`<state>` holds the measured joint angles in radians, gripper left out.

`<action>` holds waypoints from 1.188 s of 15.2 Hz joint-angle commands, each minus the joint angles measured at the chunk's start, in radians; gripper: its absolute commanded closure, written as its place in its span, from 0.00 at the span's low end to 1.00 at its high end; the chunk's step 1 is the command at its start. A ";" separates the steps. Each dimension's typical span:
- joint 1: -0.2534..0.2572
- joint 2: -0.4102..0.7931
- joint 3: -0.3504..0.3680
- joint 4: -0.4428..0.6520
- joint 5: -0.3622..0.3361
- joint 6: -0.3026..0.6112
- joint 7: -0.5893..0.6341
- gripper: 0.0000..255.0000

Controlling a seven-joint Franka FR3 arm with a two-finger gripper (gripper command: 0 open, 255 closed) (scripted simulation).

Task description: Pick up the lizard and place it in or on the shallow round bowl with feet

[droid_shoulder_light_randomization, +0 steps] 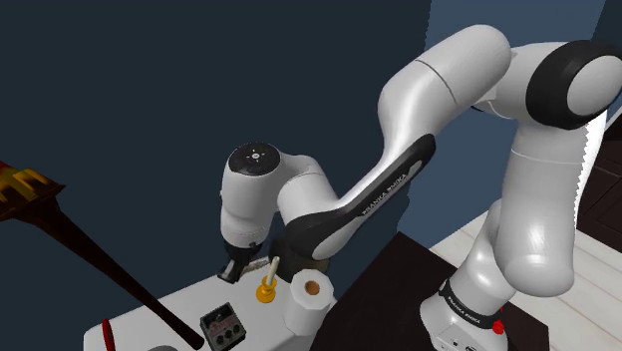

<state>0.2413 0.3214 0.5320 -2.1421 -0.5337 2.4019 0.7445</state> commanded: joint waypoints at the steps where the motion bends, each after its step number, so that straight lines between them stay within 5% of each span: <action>1: -0.009 -0.021 0.010 0.003 0.023 -0.017 -0.020 1.00; 10: -0.034 -0.105 0.045 0.021 0.113 -0.095 -0.094 1.00; 18: -0.154 -0.380 0.009 -0.261 0.305 0.013 -0.353 1.00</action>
<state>0.0974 -0.0201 0.5489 -2.3715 -0.2598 2.4076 0.4328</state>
